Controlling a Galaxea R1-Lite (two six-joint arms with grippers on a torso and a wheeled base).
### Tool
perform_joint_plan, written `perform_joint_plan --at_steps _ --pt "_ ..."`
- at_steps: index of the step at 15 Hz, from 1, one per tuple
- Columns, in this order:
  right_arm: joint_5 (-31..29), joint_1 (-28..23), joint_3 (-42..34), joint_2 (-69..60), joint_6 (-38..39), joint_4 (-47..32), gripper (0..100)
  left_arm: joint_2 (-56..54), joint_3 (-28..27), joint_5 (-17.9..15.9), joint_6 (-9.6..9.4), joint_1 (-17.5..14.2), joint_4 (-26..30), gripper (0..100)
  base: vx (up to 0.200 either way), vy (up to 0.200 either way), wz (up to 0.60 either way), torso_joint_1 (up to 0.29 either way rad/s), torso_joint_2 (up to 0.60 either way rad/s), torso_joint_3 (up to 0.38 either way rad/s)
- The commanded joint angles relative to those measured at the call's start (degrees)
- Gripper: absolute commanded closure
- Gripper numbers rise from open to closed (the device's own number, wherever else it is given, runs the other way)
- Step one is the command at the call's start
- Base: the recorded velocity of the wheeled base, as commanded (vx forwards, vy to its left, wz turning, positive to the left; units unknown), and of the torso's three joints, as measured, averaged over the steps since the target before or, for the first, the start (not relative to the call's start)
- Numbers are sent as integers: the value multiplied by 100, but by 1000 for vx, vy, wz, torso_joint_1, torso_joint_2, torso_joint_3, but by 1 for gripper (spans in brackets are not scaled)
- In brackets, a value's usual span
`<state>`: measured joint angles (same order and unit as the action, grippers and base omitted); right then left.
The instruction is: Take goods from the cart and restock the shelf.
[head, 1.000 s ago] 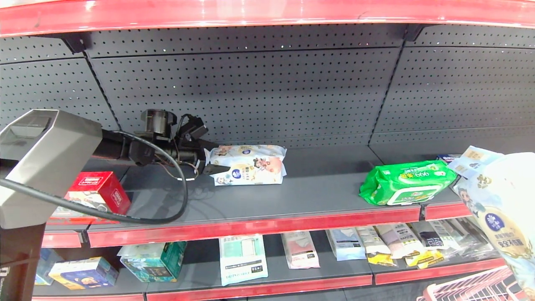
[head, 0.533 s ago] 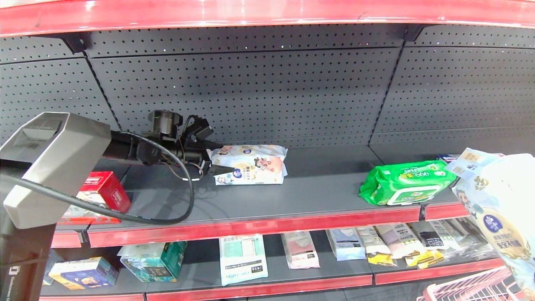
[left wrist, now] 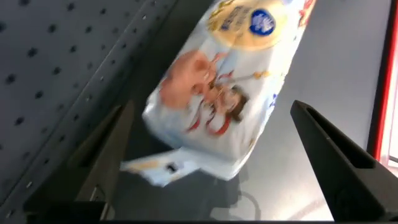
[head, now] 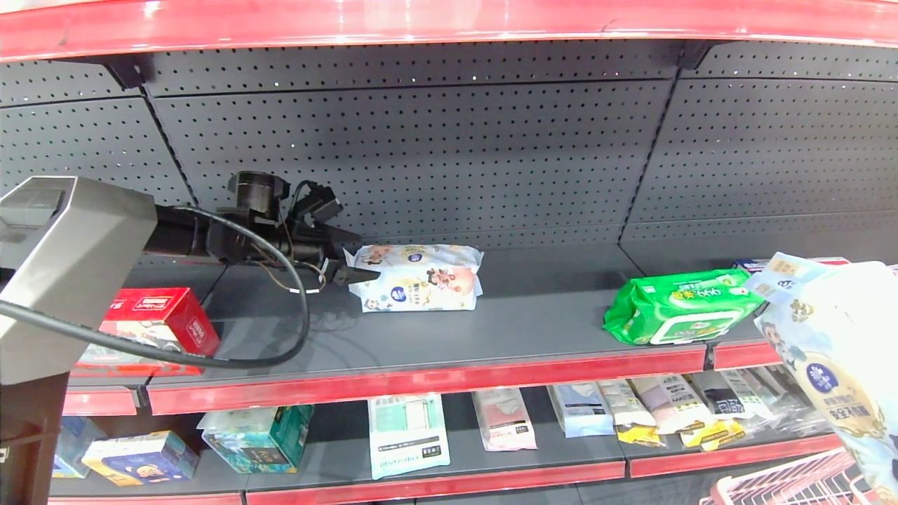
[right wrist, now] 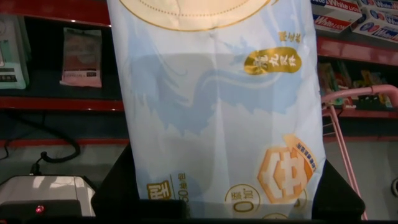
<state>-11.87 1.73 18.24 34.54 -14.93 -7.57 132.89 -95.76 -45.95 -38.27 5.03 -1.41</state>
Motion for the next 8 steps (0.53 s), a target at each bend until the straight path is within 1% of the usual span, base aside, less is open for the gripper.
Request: perform_joint_plan --at_steps 1,3,5,8 --pt "1 3 -13 36 -1 1 100 97 -189 -2 3 -2 -8 0 0 0 0 0 0 0" --pt "1 3 -13 44 -1 1 100 387 -541 -2 3 6 10 0 0 0 0 0 0 0" --pt "1 3 -22 44 -1 -8 100 457 -602 -2 -5 94 159 0 0 0 0 0 0 0" --pt "-8 3 -75 18 -1 -8 100 650 -760 -2 -14 191 168 0 0 0 0 0 0 0"
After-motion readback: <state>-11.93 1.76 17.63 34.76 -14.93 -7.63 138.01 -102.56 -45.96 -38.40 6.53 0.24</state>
